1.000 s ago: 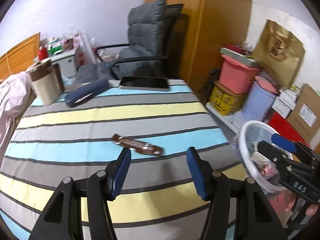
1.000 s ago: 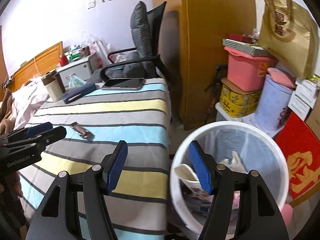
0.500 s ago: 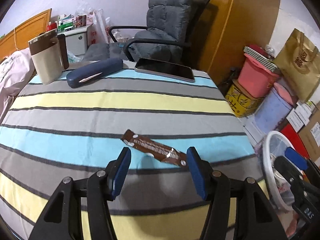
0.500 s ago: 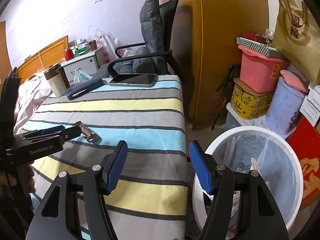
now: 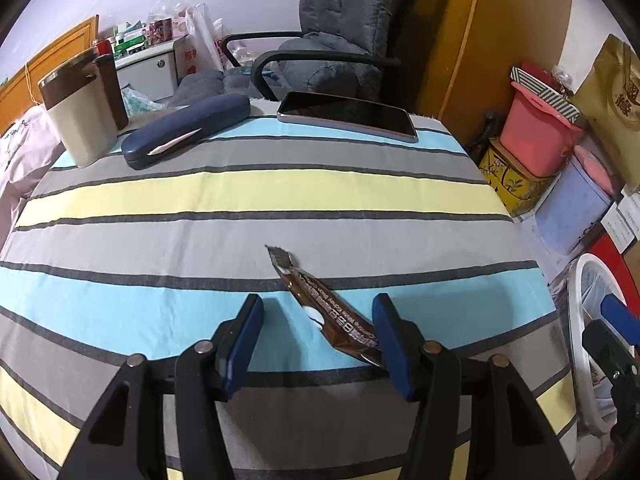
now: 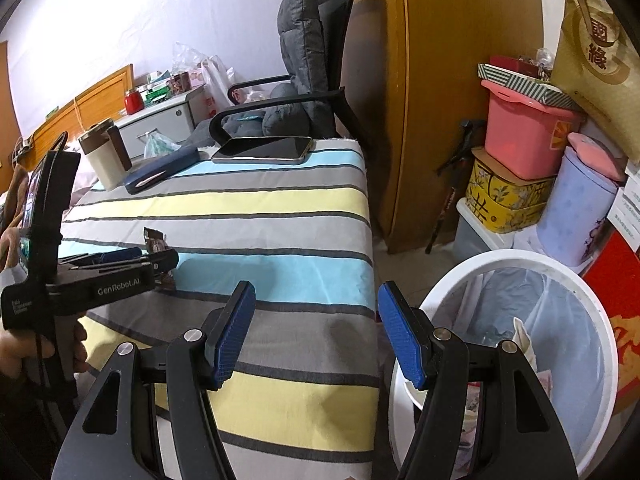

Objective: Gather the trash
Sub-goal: 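Move the left tool to the brown snack wrapper and close on it, then lift the wrapper with the left tool and carry it over the bin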

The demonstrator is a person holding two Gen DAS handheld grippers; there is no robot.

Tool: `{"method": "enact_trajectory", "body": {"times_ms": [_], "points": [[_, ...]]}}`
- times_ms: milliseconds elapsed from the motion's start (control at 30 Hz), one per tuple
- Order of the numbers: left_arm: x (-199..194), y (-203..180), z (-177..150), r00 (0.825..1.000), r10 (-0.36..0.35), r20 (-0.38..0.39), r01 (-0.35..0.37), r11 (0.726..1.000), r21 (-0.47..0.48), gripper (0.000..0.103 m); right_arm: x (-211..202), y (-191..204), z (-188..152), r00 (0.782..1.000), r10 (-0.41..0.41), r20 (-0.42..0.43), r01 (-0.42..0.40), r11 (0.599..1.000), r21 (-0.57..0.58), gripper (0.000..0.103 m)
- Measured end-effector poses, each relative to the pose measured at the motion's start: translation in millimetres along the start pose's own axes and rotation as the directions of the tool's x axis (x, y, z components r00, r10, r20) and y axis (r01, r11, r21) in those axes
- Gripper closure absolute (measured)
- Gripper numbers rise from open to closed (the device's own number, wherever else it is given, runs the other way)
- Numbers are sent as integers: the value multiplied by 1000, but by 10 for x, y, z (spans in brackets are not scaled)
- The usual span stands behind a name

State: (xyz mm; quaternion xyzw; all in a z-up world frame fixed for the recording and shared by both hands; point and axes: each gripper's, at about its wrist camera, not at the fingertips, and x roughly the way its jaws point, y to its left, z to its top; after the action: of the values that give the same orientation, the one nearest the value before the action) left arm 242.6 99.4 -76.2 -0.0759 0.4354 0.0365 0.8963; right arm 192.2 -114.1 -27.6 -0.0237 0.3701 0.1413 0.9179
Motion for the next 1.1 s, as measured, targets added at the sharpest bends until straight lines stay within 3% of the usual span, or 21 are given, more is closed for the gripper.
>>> {"method": "enact_trajectory", "body": {"times_ms": [200, 600, 1100], "points": [[-17, 40, 8, 1000, -3, 9, 3, 1000, -12, 72, -4, -24, 0, 1000, 7, 2, -7, 1000, 13, 38], [-104, -73, -27, 999, -34, 33, 32, 999, 37, 93, -11, -51, -18, 1000, 14, -4, -14, 1000, 26, 38], [-23, -108, -43, 998, -58, -2, 58, 997, 50, 90, -66, -33, -38, 1000, 5, -3, -5, 999, 33, 38]]}}
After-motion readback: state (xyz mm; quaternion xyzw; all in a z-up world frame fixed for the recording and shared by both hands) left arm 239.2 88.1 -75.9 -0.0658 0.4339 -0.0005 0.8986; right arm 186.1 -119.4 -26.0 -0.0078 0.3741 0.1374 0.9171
